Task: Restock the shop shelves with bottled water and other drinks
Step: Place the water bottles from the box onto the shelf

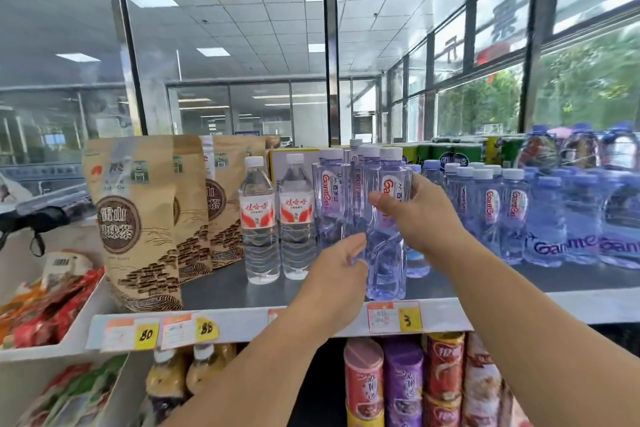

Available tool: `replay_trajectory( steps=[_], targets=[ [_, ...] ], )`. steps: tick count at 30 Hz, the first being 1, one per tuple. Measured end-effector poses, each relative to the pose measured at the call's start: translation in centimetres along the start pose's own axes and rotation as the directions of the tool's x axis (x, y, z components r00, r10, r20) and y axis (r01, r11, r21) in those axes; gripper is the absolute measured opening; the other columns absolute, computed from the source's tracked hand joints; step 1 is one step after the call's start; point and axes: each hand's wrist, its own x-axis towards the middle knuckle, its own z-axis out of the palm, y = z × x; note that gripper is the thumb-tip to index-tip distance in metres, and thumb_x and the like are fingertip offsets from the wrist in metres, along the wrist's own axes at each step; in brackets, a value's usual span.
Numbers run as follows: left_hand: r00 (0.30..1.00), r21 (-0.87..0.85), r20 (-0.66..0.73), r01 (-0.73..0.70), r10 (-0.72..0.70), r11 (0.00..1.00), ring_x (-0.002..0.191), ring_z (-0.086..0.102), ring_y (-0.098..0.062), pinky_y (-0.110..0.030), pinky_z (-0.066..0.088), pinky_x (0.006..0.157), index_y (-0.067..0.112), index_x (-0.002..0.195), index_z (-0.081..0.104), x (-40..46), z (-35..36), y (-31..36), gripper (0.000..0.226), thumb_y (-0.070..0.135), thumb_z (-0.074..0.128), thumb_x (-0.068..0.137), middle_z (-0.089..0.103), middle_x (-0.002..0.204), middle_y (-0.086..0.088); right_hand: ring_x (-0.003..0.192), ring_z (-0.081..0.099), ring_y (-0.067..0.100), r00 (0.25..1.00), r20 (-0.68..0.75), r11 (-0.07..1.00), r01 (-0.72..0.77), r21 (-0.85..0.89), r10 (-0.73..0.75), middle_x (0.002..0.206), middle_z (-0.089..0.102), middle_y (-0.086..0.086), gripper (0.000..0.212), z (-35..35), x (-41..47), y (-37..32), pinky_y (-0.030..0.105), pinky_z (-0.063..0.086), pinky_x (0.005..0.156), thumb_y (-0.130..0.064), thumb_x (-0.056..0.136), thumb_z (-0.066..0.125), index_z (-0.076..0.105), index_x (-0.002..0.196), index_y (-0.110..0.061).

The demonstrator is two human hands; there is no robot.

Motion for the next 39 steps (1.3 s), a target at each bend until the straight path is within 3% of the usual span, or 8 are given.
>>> replay_trajectory(
  steps=[3, 6, 9, 10, 14, 17, 21, 39],
  targets=[
    [1.000, -0.014, 0.012, 0.005, -0.004, 1.000, 0.119, 0.043, 0.014, -0.006, 0.028, 0.095, 0.018, 0.146, 0.042, 0.4, 0.6, -0.2, 0.048, 0.001, 0.038, 0.101, 0.049, 0.140, 0.018, 0.091, 0.066, 0.017, 1.000, -0.007, 0.999, 0.006, -0.047, -0.006, 0.100, 0.071, -0.007, 0.041, 0.2, 0.3, 0.6, 0.036, 0.049, 0.082, -0.041, 0.086, 0.077, 0.062, 0.119, -0.024],
    [1.000, -0.005, -0.004, 0.000, 0.000, 1.000, 0.127, 0.041, 0.006, -0.007, 0.029, 0.095, 0.018, 0.148, 0.039, 0.6, 0.8, -0.4, 0.050, 0.001, 0.038, 0.100, 0.044, 0.149, 0.010, 0.104, 0.064, 0.019, 0.999, -0.004, 0.992, 0.037, -0.124, -0.038, 0.114, 0.068, -0.006, 0.049, 0.6, 0.0, 0.8, 0.040, 0.049, 0.092, -0.045, 0.088, 0.073, 0.055, 0.130, -0.028],
    [1.000, -0.022, -0.002, -0.017, 0.017, 1.000, 0.092, 0.052, 0.023, 0.005, 0.035, 0.068, 0.020, 0.143, 0.046, 0.5, 0.7, -0.4, 0.048, 0.000, 0.037, 0.101, 0.048, 0.140, 0.012, 0.107, 0.062, 0.019, 0.999, -0.005, 0.990, 0.032, -0.139, -0.033, 0.119, 0.066, -0.006, 0.053, 0.6, -0.3, 0.6, 0.038, 0.047, 0.091, -0.046, 0.089, 0.071, 0.051, 0.135, -0.028],
    [1.000, -0.026, 0.001, -0.014, 0.014, 1.000, 0.087, 0.052, 0.026, 0.006, 0.036, 0.070, 0.022, 0.140, 0.048, 0.3, 0.6, -0.3, 0.047, 0.000, 0.037, 0.101, 0.049, 0.136, 0.014, 0.105, 0.062, 0.018, 1.000, 0.000, 0.989, 0.026, -0.143, -0.027, 0.117, 0.066, -0.007, 0.052, 0.6, -0.5, 0.4, 0.037, 0.046, 0.090, -0.045, 0.090, 0.071, 0.051, 0.135, -0.027],
    [1.000, -0.037, -0.016, -0.014, 0.013, 0.999, 0.135, 0.037, 0.000, -0.018, 0.026, 0.111, 0.017, 0.148, 0.038, -0.4, -0.3, -0.2, 0.049, 0.002, 0.041, 0.101, 0.042, 0.149, 0.008, 0.085, 0.056, 0.002, 1.000, 0.012, 0.989, 0.007, -0.147, -0.005, 0.104, 0.061, -0.013, 0.048, 0.5, -1.5, -0.4, 0.027, 0.039, 0.076, -0.038, 0.093, 0.069, 0.047, 0.134, -0.025],
    [0.997, -0.014, -0.063, -0.037, 0.036, 0.999, 0.133, 0.040, 0.000, -0.019, 0.027, 0.110, 0.017, 0.147, 0.040, -1.6, -1.5, -0.1, 0.049, 0.003, 0.043, 0.100, 0.046, 0.147, 0.008, 0.090, 0.057, 0.006, 0.999, -0.037, 0.987, 0.002, -0.158, -0.008, 0.115, 0.057, -0.010, 0.065, 0.6, -2.6, -1.0, 0.029, 0.041, 0.079, -0.041, 0.091, 0.070, 0.038, 0.144, -0.022],
    [0.994, 0.003, -0.098, -0.048, 0.048, 0.999, 0.126, 0.043, 0.002, -0.018, 0.030, 0.106, 0.018, 0.145, 0.043, -4.1, -3.6, -0.1, 0.048, 0.004, 0.045, 0.099, 0.049, 0.144, 0.009, 0.138, 0.043, 0.030, 0.987, -0.159, 0.978, -0.010, -0.208, -0.024, 0.158, 0.036, 0.005, 0.094, 1.5, -4.0, -1.8, 0.048, 0.041, 0.108, -0.048, 0.088, 0.071, 0.016, 0.158, -0.019],
    [0.975, 0.116, -0.218, 0.061, -0.034, 0.991, 0.119, 0.051, 0.002, -0.015, 0.031, 0.099, 0.025, 0.135, 0.054, -12.0, -11.6, -2.9, 0.041, 0.010, 0.049, 0.098, 0.060, 0.130, 0.015, 0.130, 0.047, 0.044, 0.983, -0.114, 0.907, -0.179, -0.381, 0.147, 0.146, 0.045, 0.027, 0.075, 2.0, -1.5, -4.6, 0.047, 0.041, 0.099, -0.039, 0.097, 0.063, 0.023, 0.151, -0.004]
  ],
)
